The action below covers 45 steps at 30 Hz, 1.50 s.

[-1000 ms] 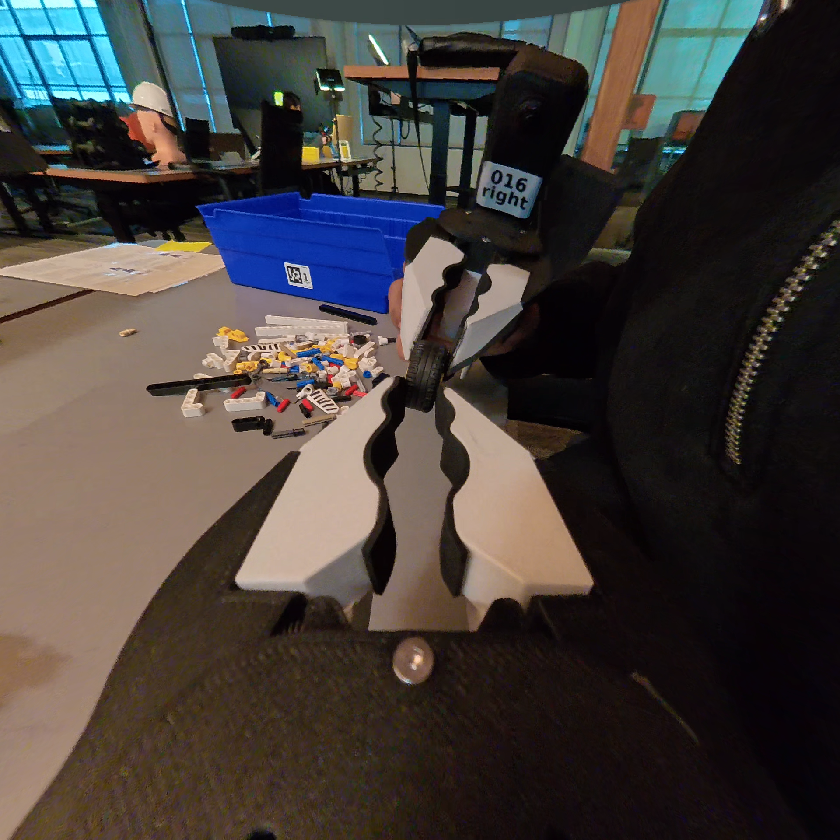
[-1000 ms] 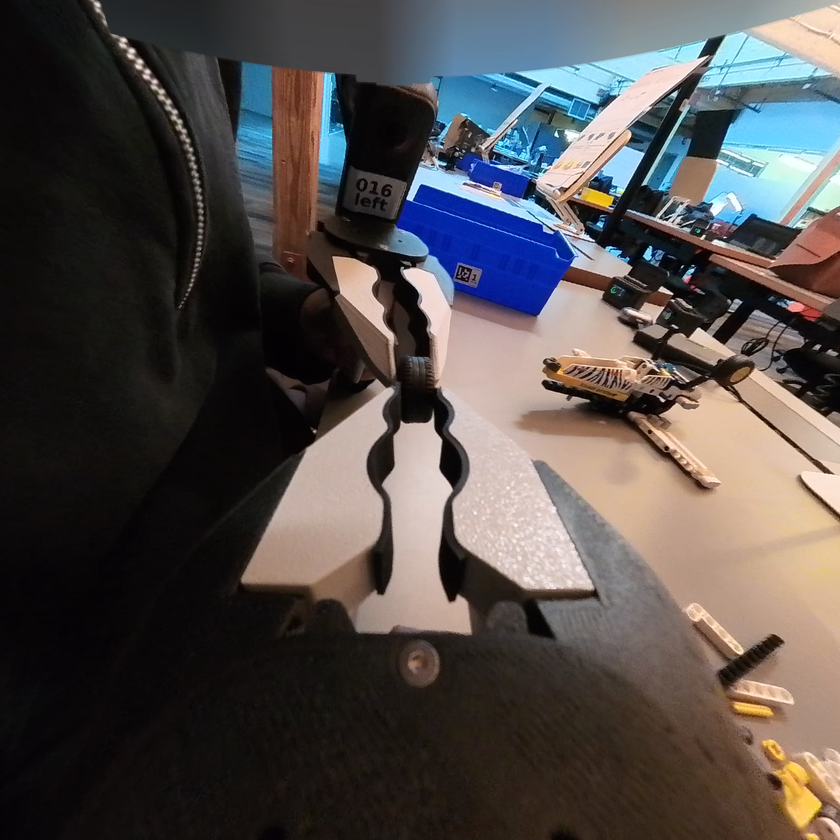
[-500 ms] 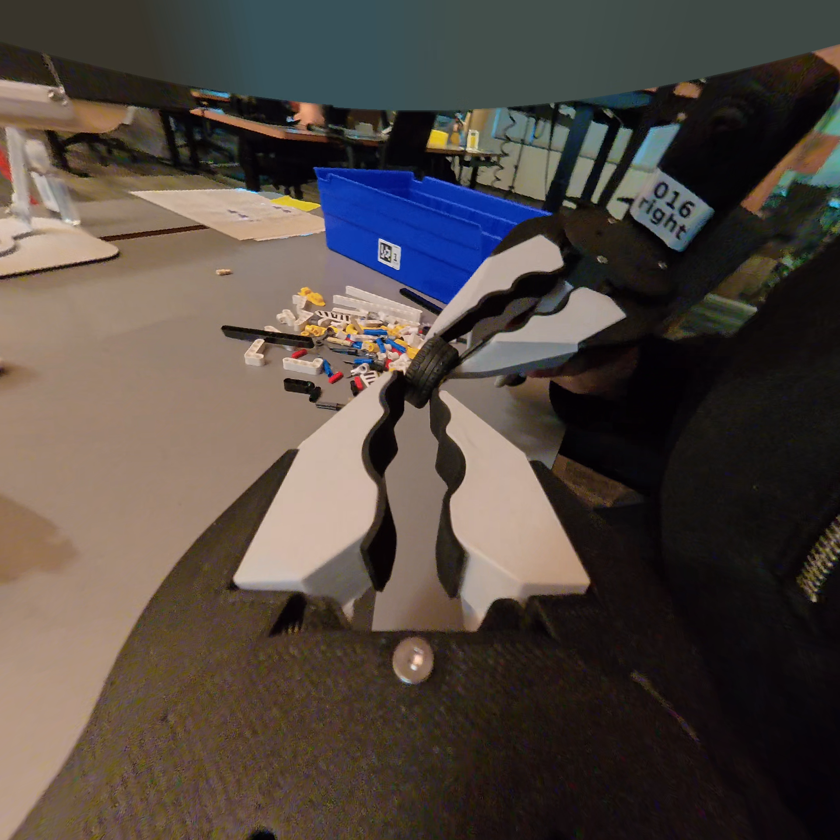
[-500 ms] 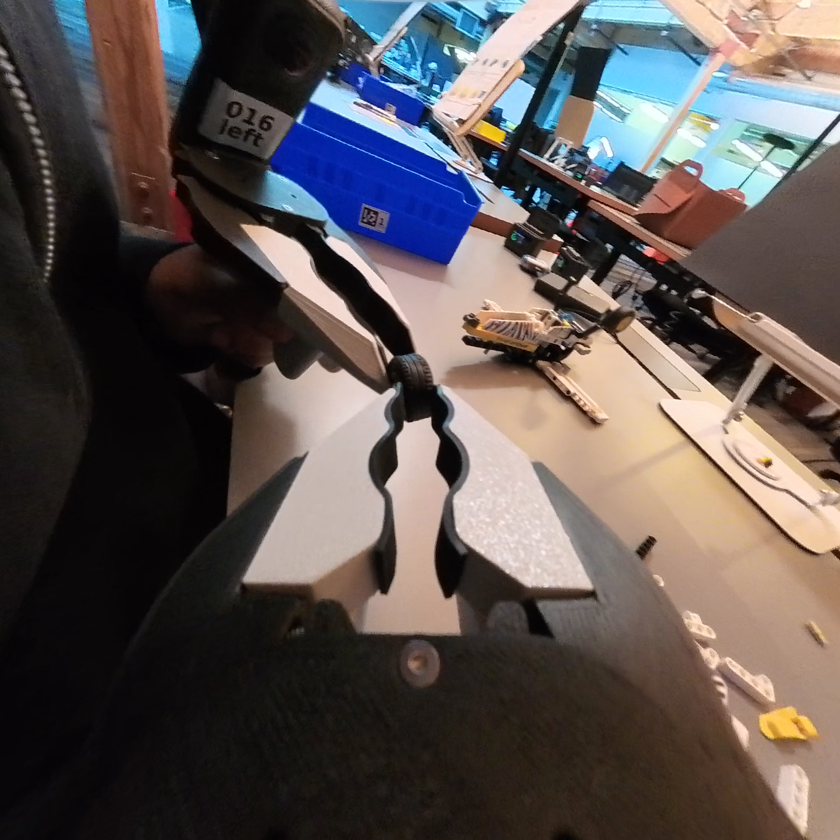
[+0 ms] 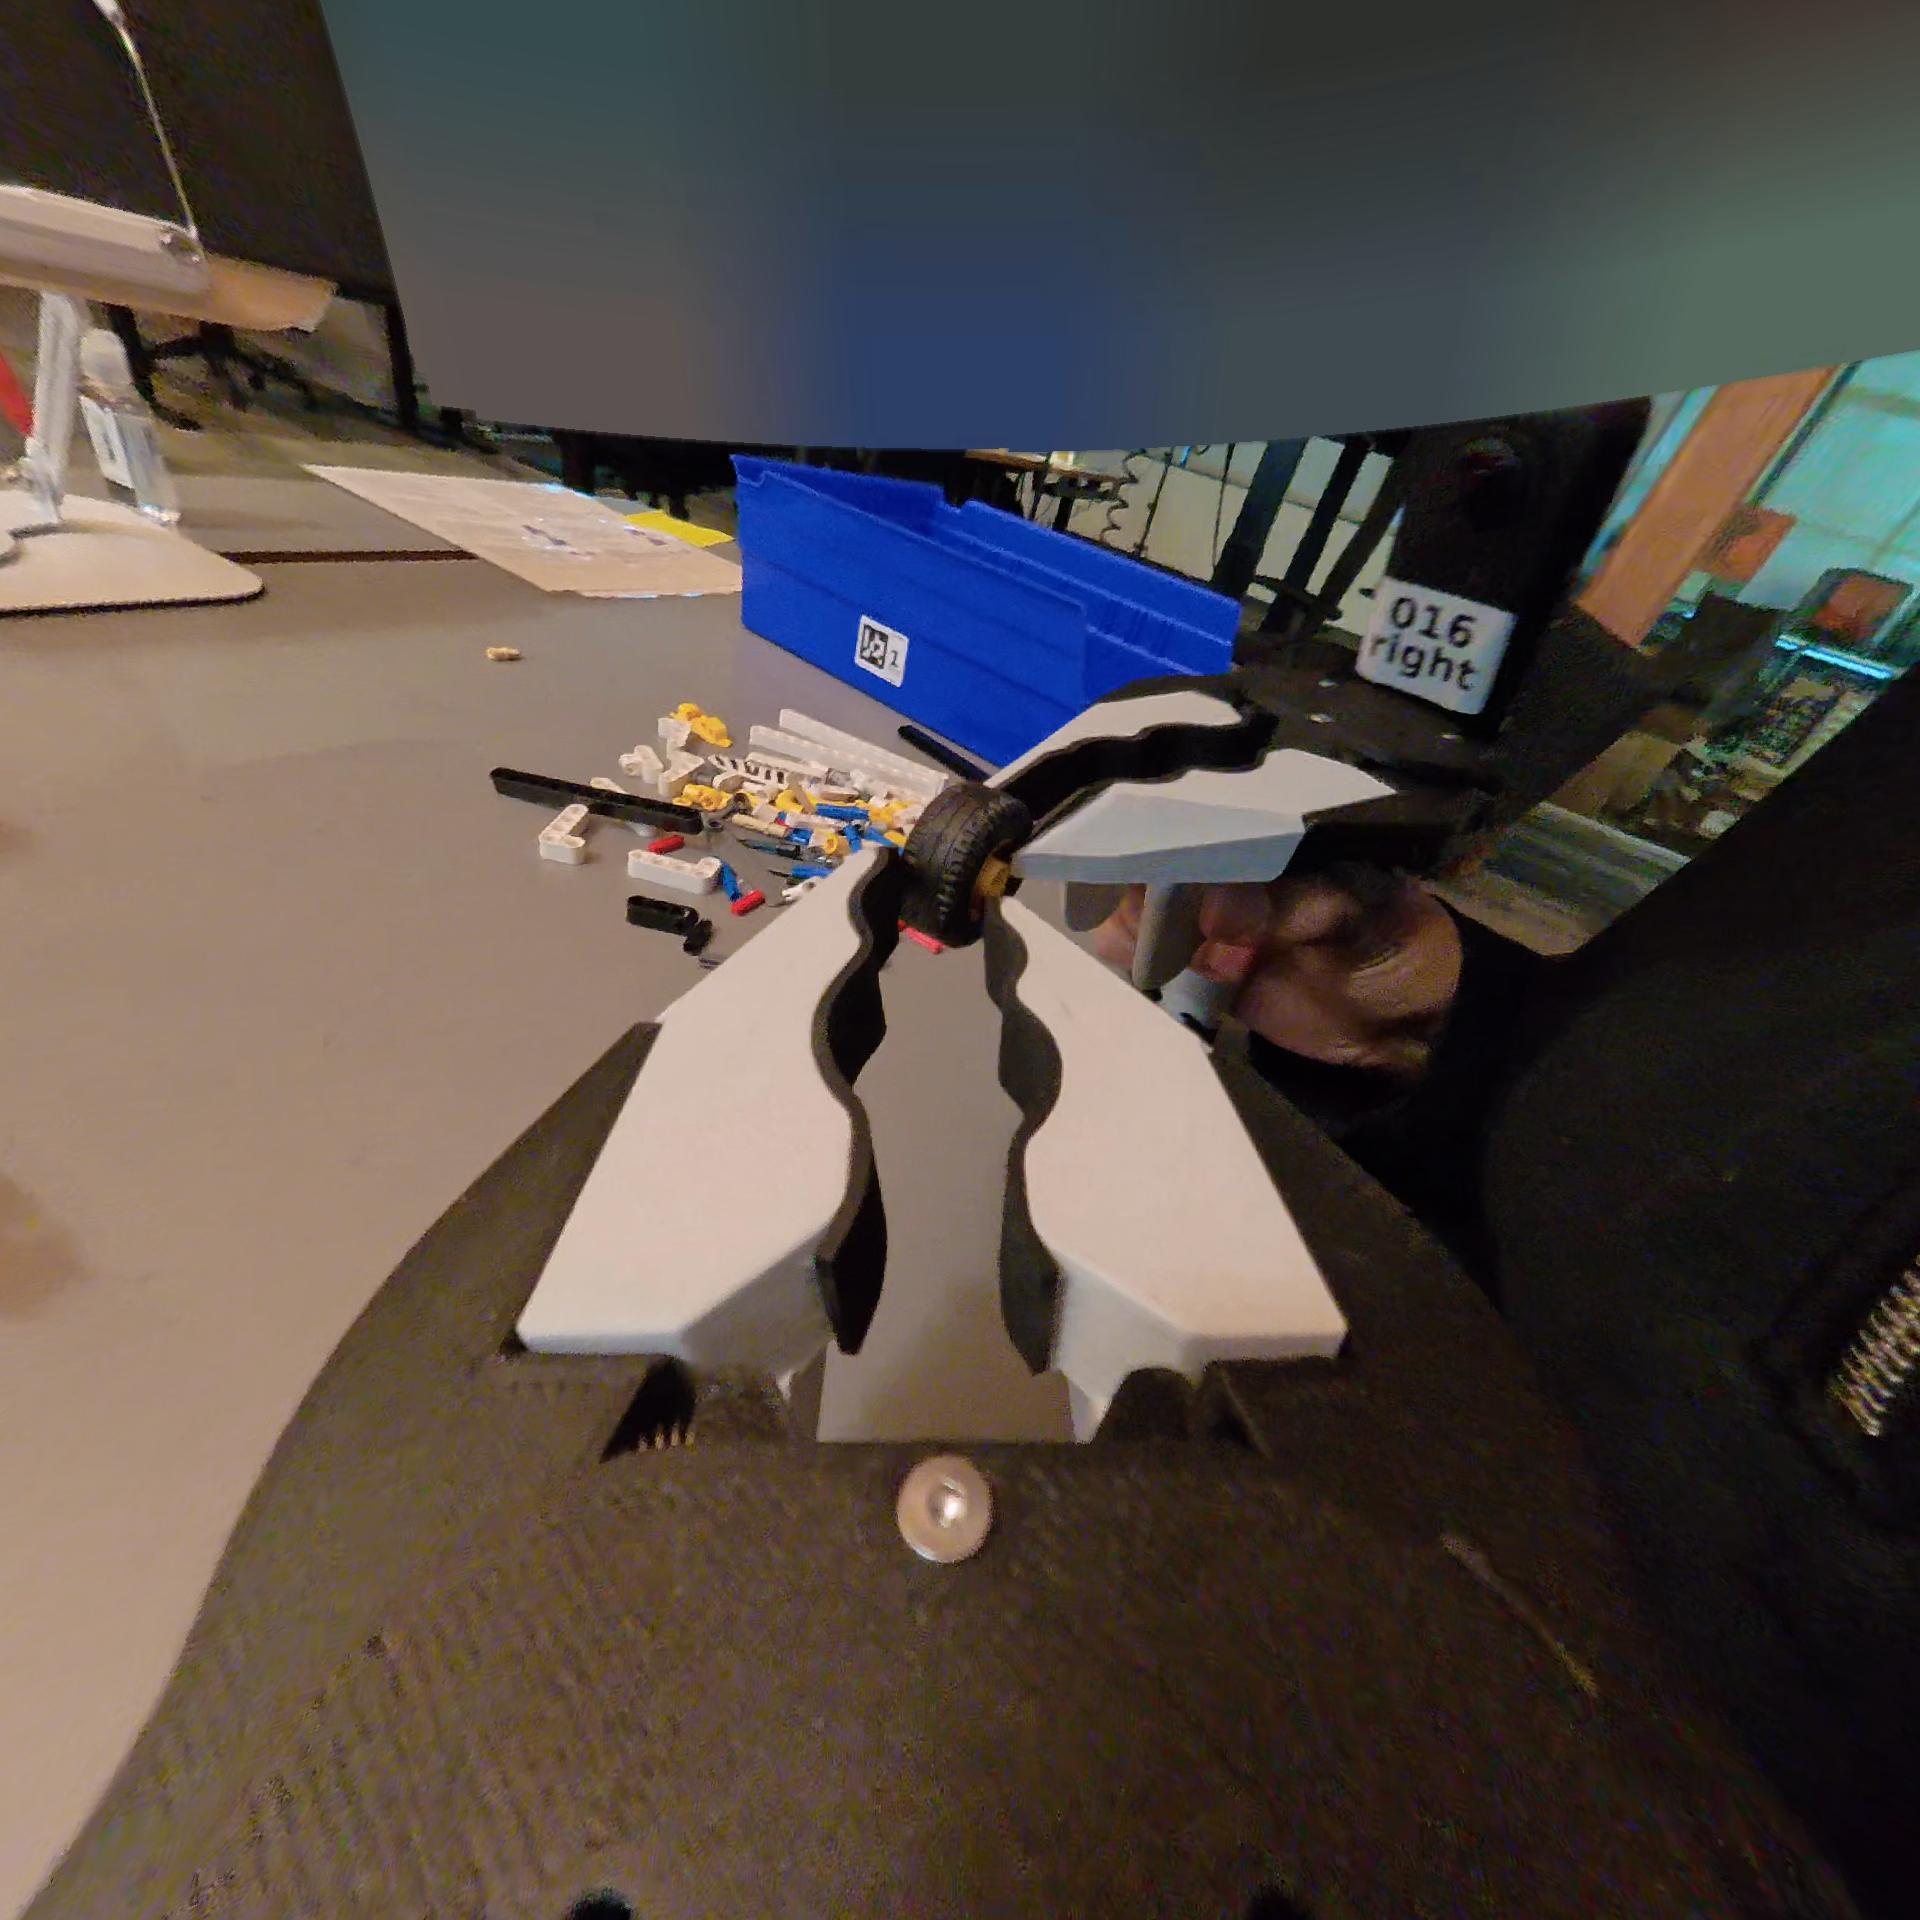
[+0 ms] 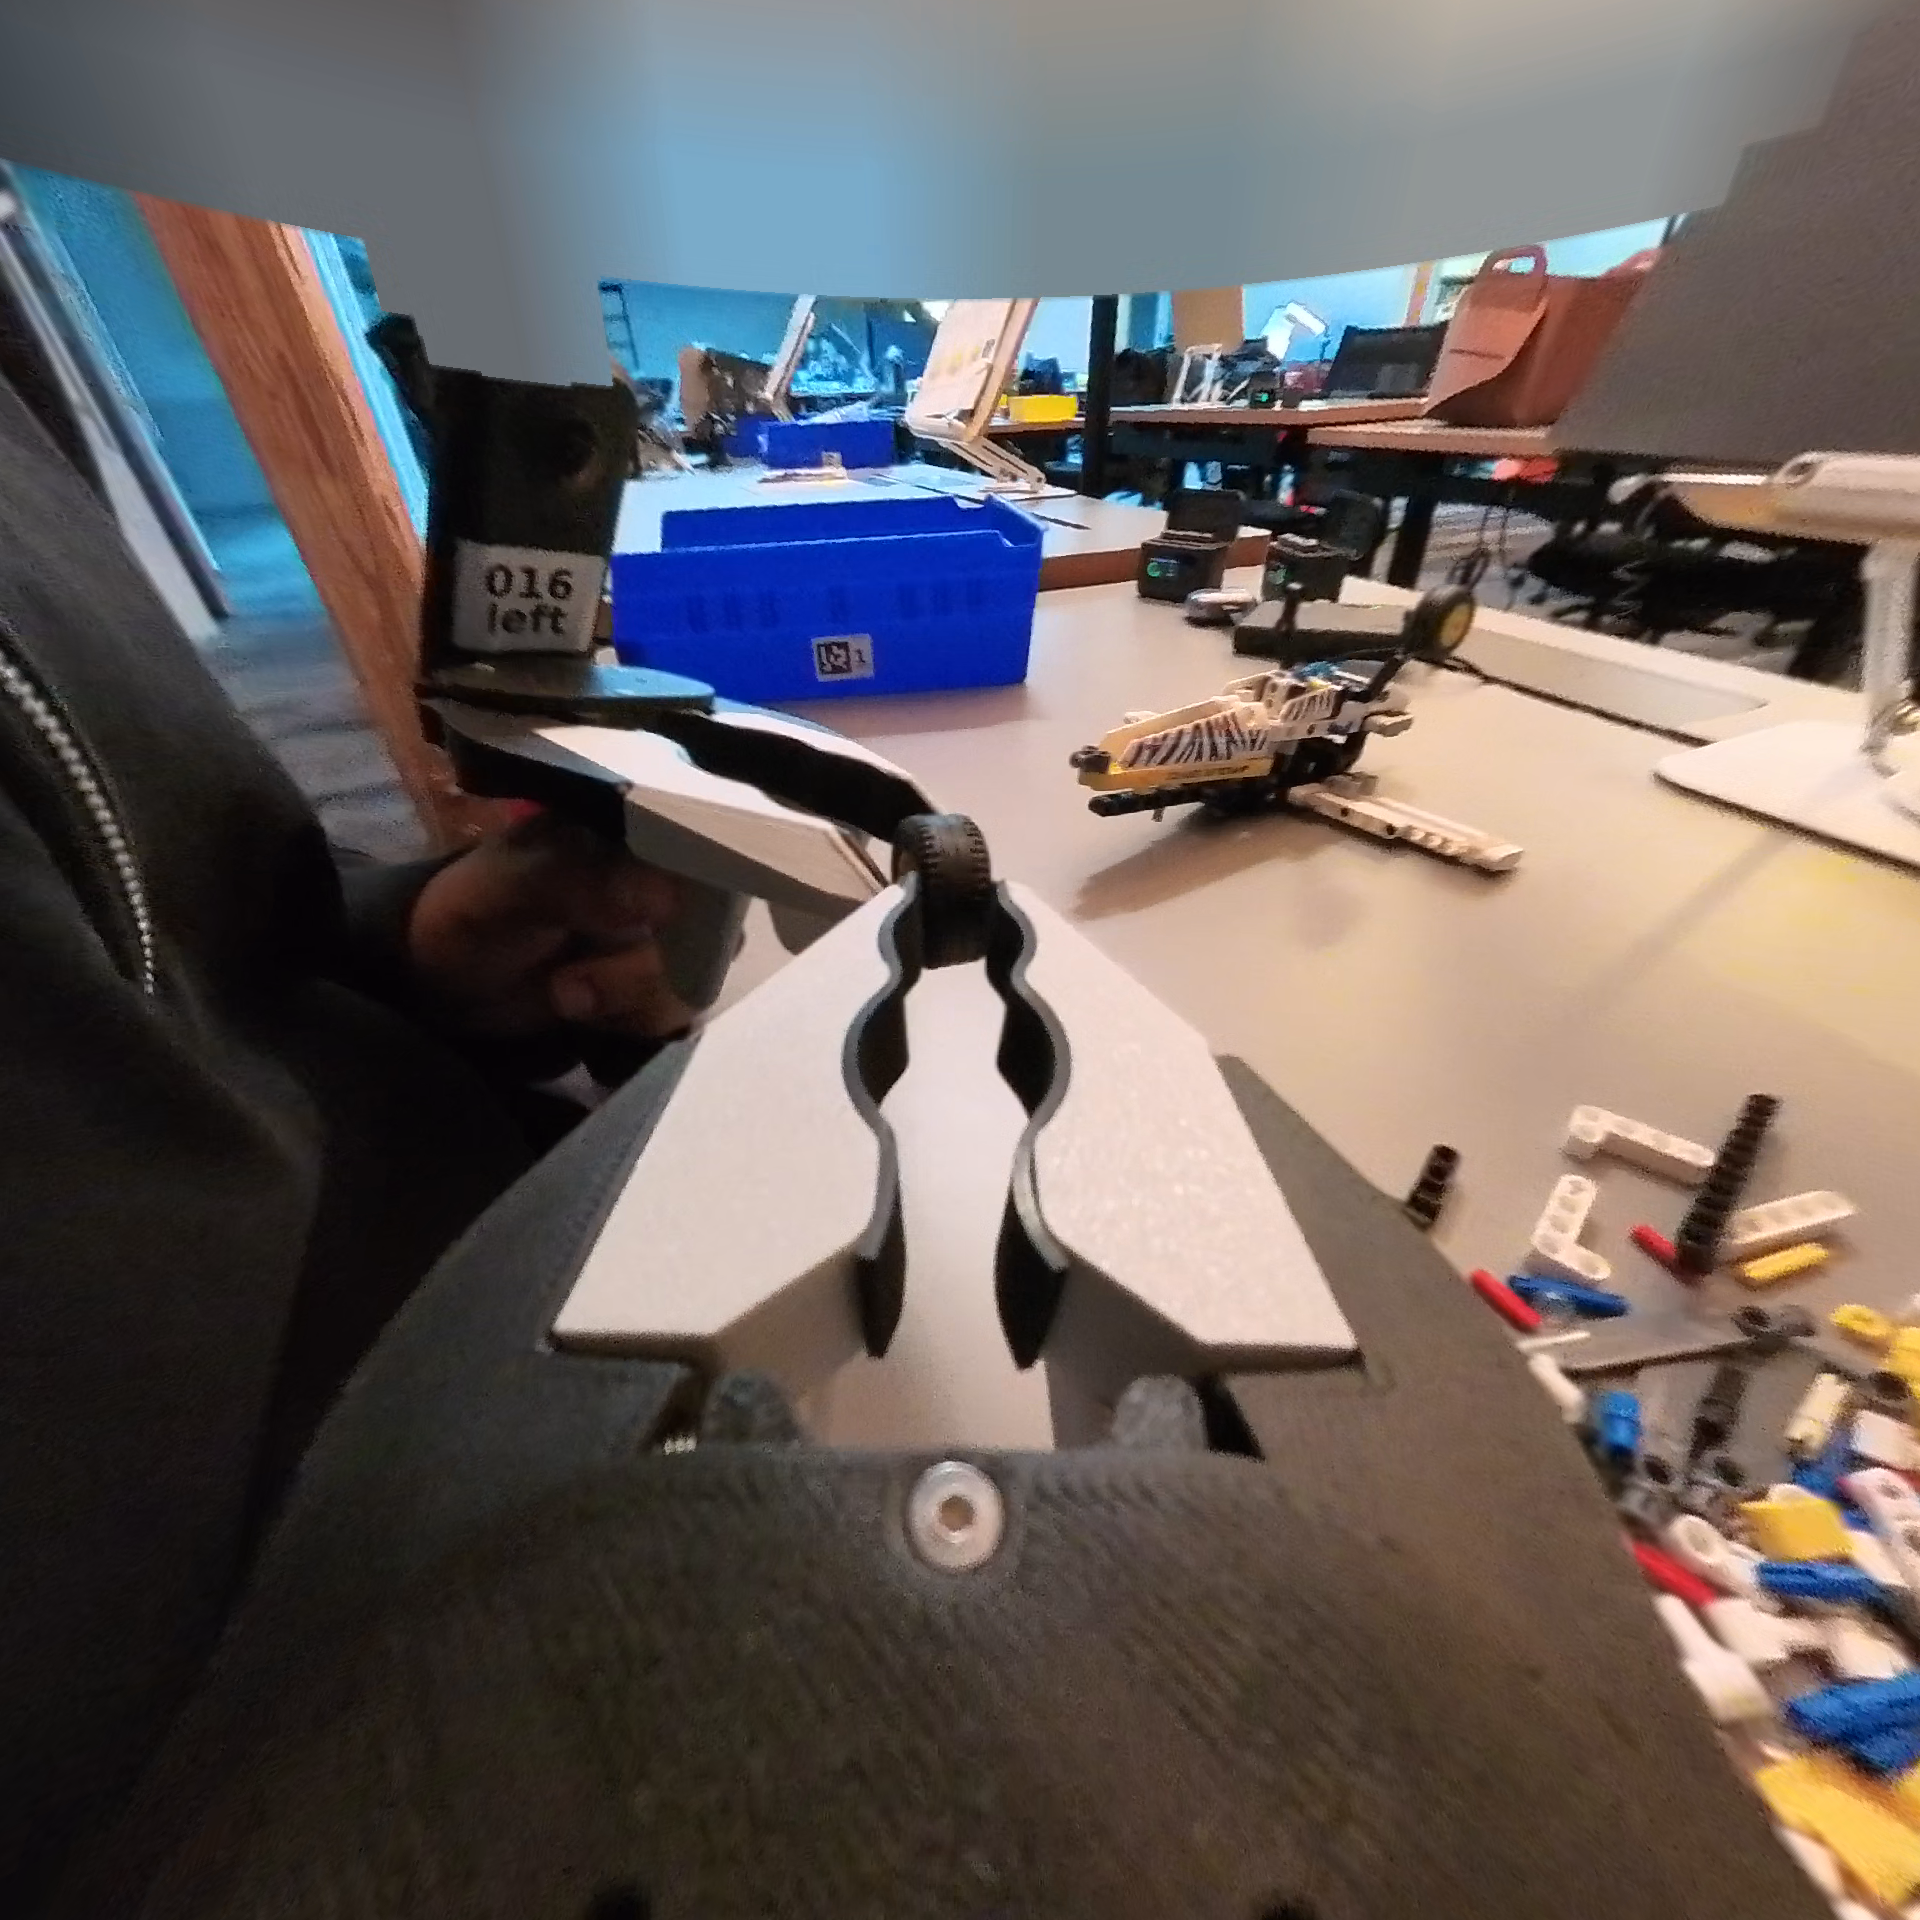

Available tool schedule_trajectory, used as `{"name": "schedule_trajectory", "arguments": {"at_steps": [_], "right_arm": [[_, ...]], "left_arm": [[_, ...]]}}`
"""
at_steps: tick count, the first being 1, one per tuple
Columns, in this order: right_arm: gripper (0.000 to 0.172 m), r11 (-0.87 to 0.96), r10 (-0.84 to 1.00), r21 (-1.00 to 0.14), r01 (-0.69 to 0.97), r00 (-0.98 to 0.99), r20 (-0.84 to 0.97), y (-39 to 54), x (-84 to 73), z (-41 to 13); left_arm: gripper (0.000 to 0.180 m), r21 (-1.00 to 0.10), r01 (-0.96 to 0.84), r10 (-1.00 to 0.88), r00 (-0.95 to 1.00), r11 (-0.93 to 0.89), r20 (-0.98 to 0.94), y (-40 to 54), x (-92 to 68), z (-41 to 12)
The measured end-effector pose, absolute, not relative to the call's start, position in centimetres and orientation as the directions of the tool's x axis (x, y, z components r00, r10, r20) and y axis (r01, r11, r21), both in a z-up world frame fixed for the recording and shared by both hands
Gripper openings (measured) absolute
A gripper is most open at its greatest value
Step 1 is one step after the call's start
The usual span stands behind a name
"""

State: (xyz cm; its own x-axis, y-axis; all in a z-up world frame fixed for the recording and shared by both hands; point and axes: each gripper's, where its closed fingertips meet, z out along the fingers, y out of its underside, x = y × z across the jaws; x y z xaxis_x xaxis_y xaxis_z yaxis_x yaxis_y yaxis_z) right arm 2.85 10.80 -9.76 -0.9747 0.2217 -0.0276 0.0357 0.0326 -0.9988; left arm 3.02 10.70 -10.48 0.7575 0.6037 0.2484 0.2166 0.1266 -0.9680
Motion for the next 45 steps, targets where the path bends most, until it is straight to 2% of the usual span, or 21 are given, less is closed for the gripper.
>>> {"name": "schedule_trajectory", "arguments": {"at_steps": [4,5,7,11,15,21,26,35,39,45], "right_arm": [[0.01,-0.07,0.16,-0.976,0.207,-0.963,-0.215,11.0,2.7,-9.2],[0.009,-0.107,0.13,-0.958,0.268,-0.951,-0.28,11.1,2.6,-9.0],[0.01,-0.161,0.08,-0.916,0.368,-0.92,-0.383,11.3,2.4,-8.7],[0.01,-0.14,0.058,-0.896,0.421,-0.9,-0.432,11.1,2.5,-9.1],[0.01,-0.111,0.055,-0.89,0.443,-0.891,-0.451,10.5,2.9,-9.5],[0.01,-0.094,0.071,-0.87,0.484,-0.869,-0.491,10.4,2.7,-10.0],[0.01,0.005,0.202,-0.925,0.381,-0.906,-0.372,9.9,2.2,-11.1],[0.009,0.086,0.336,-0.943,0.321,-0.901,-0.276,9.5,1.4,-12.3],[0.009,0.156,0.408,-0.97,0.187,-0.906,-0.11,9.3,1.4,-12.4],[0.01,0.315,0.422,-0.949,-0.014,-0.894,0.153,9.0,1.9,-12.7]], "left_arm": [[0.017,-0.937,0.264,0.53,0.773,0.23,0.348,10.4,2.9,-9.9],[0.023,-0.917,0.291,0.493,0.776,0.273,0.394,10.3,2.9,-9.6],[0.022,-0.858,0.373,0.388,0.777,0.352,0.497,10.3,3.2,-9.4],[0.024,-0.762,0.465,0.236,0.761,0.451,0.604,10.2,3.5,-8.7],[0.01,-0.755,0.476,0.248,0.746,0.45,0.618,10.0,3.1,-9.0],[0.009,-0.796,0.459,0.315,0.746,0.394,0.586,9.9,3.0,-9.6],[0.008,-0.816,0.441,0.43,0.697,0.374,0.574,9.5,2.6,-10.7],[0.008,-0.824,0.445,0.526,0.634,0.351,0.567,9.1,2.0,-11.8],[0.007,-0.908,0.344,0.654,0.634,0.24,0.413,8.9,1.9,-12.1],[0.002,-0.921,0.311,0.654,0.649,0.237,0.388,8.6,2.4,-11.8]]}}
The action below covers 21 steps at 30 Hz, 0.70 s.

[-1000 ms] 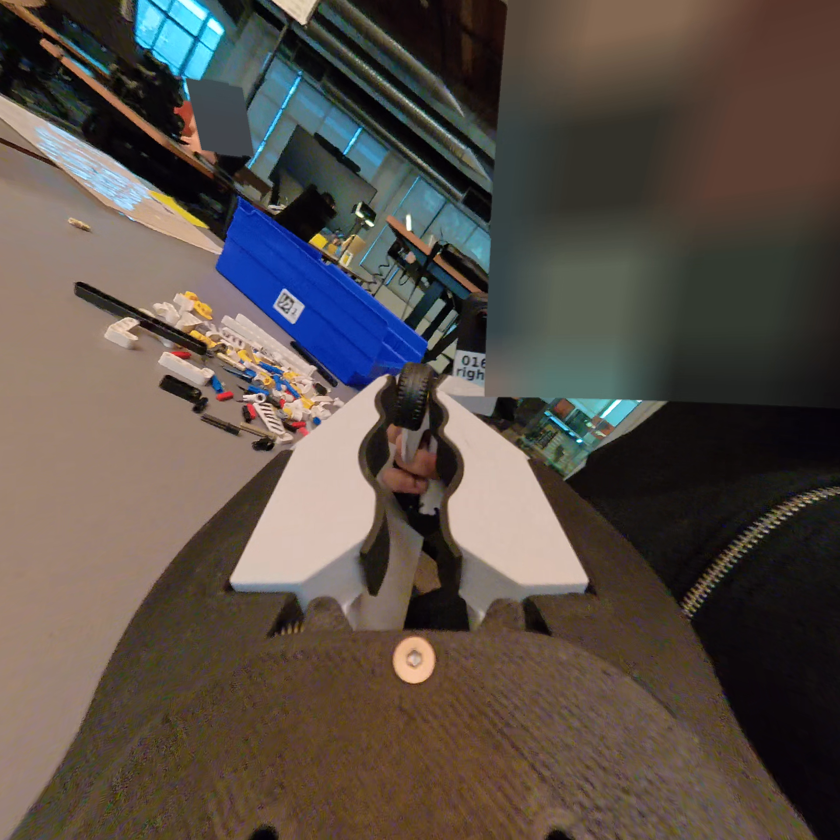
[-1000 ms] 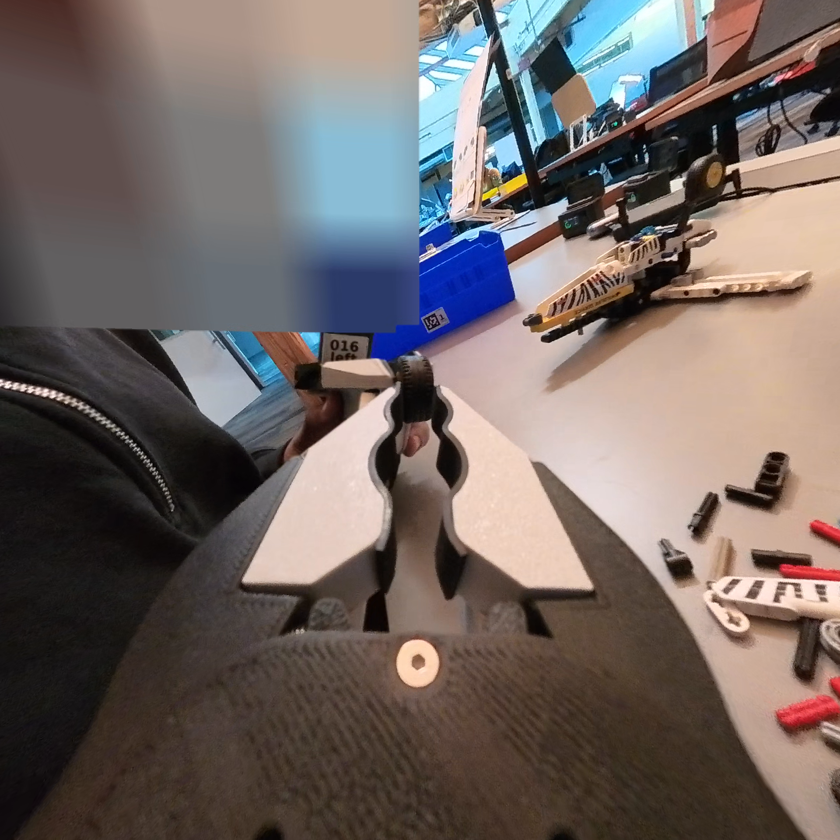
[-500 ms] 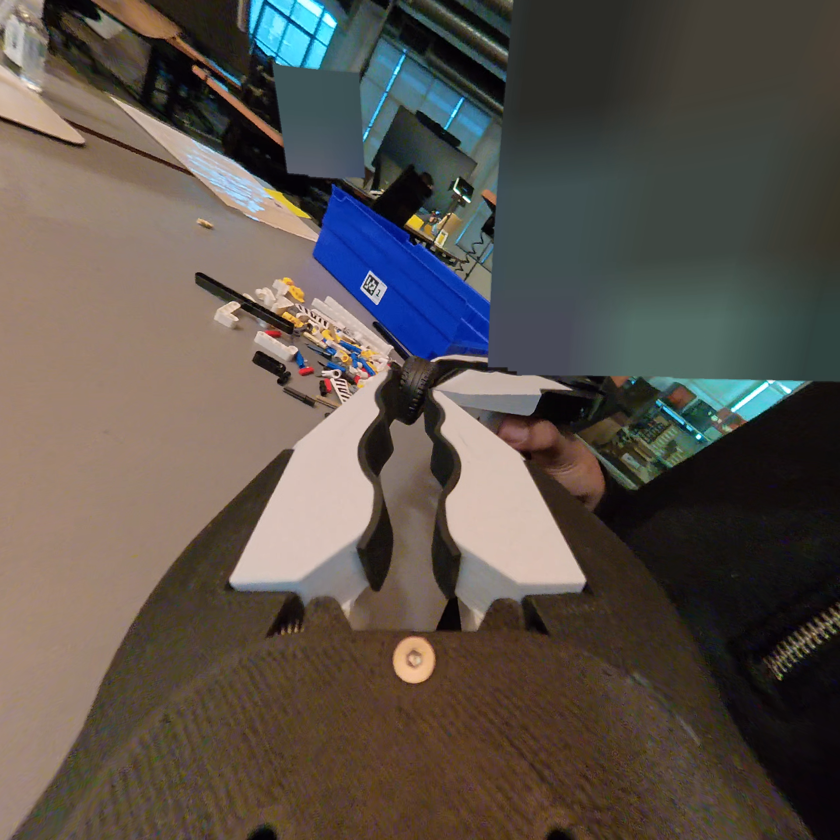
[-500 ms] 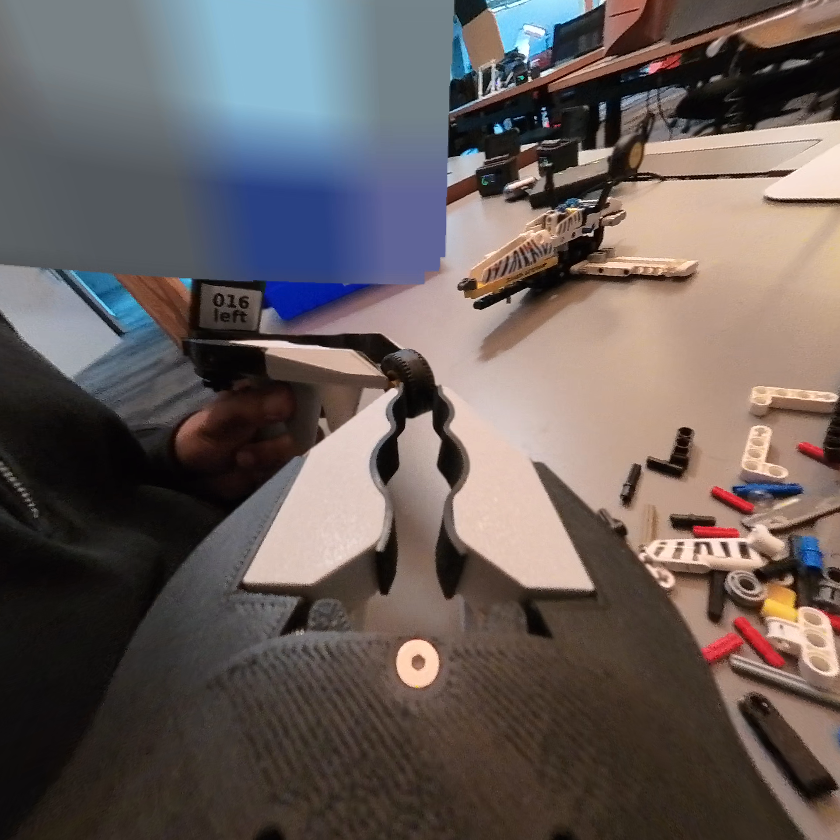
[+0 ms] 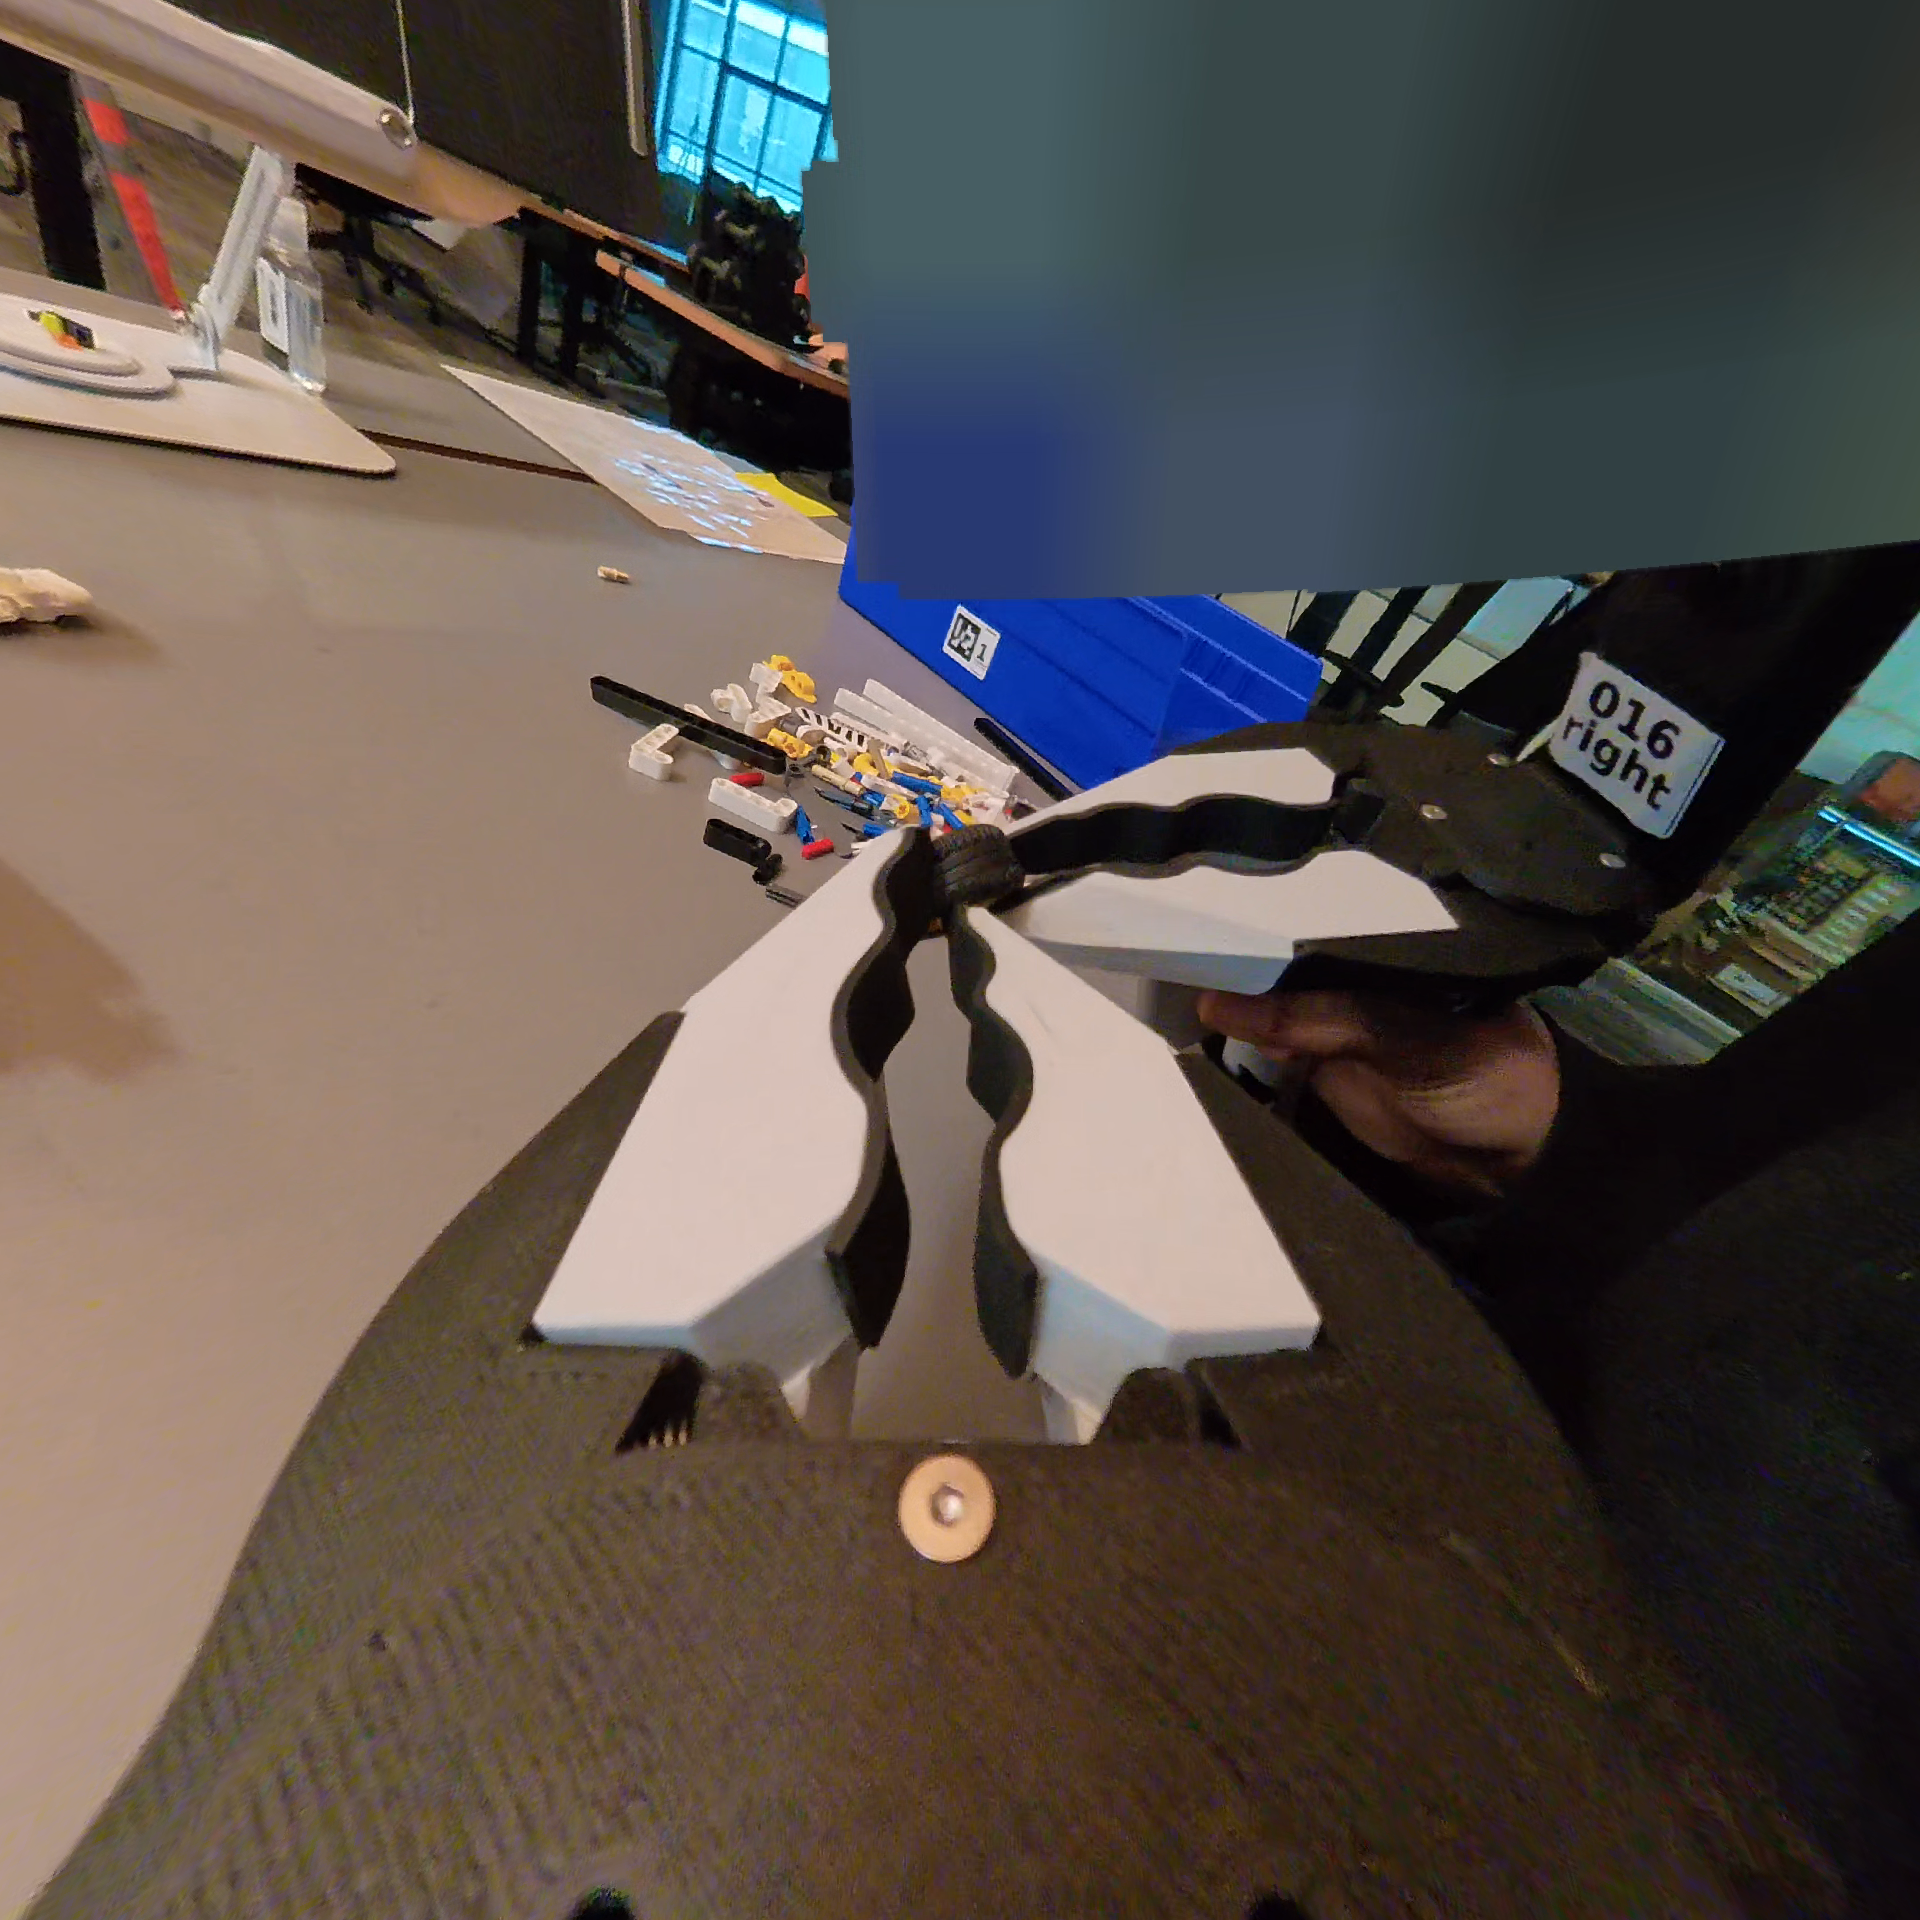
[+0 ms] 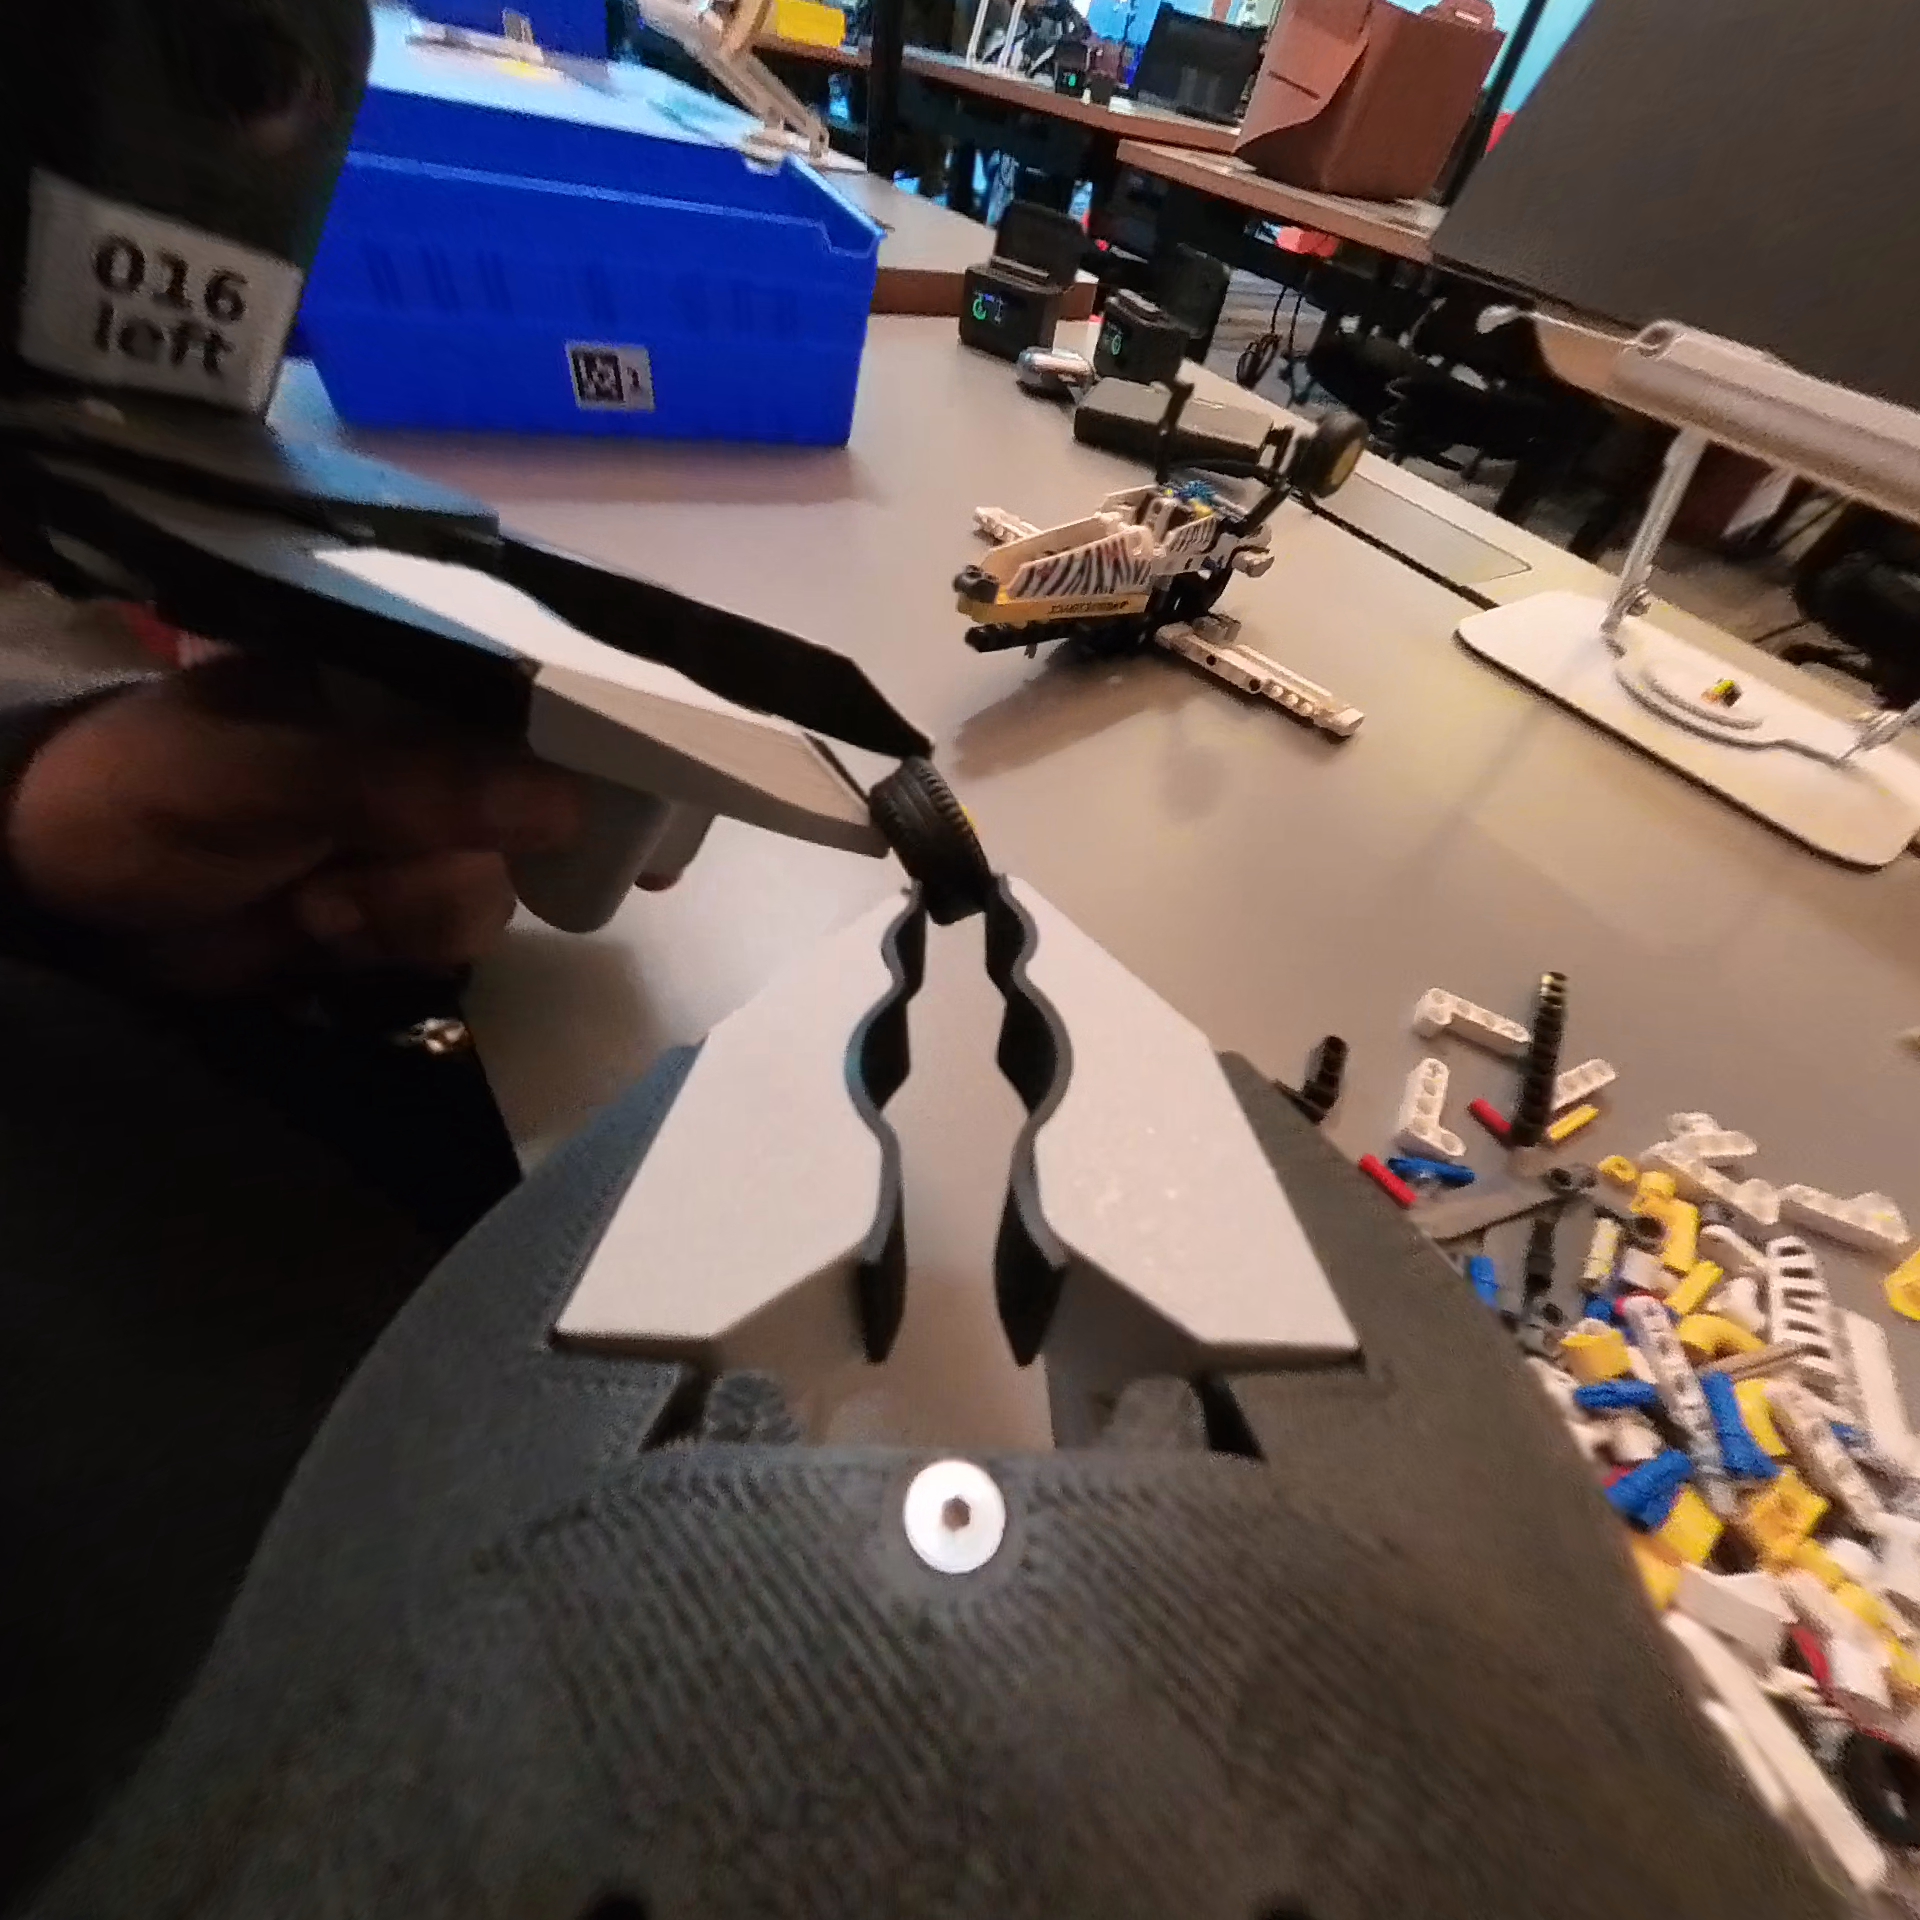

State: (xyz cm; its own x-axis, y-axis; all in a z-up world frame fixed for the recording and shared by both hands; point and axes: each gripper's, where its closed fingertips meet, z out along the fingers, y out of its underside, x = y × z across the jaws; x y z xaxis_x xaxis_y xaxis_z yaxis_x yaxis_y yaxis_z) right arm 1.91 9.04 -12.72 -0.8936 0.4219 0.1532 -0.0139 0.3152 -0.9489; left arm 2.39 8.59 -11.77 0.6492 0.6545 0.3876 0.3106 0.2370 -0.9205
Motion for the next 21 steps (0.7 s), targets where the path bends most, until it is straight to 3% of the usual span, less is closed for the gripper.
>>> {"name": "schedule_trajectory", "arguments": {"at_steps": [9,15,17,21], "right_arm": [[0.01,0.33,0.334,-0.934,-0.138,-0.908,0.252,9.6,2.0,-12.0],[0.011,0.174,0.216,-0.978,0.115,-0.973,-0.076,9.8,2.8,-11.5],[0.011,0.159,0.198,-0.971,0.179,-0.969,-0.146,10.0,2.8,-11.8],[0.011,0.16,0.177,-0.946,0.28,-0.951,-0.252,10.1,2.8,-12.4]], "left_arm": [[0.005,-0.854,0.4,0.528,0.671,0.333,0.521,8.9,2.2,-11.4],[0.01,-0.87,0.376,0.479,0.728,0.318,0.49,9.1,2.8,-10.5],[0.026,-0.878,0.38,0.466,0.745,0.292,0.477,9.5,3.0,-10.6],[0.031,-0.878,0.396,0.47,0.742,0.268,0.478,9.7,3.0,-10.9]]}}
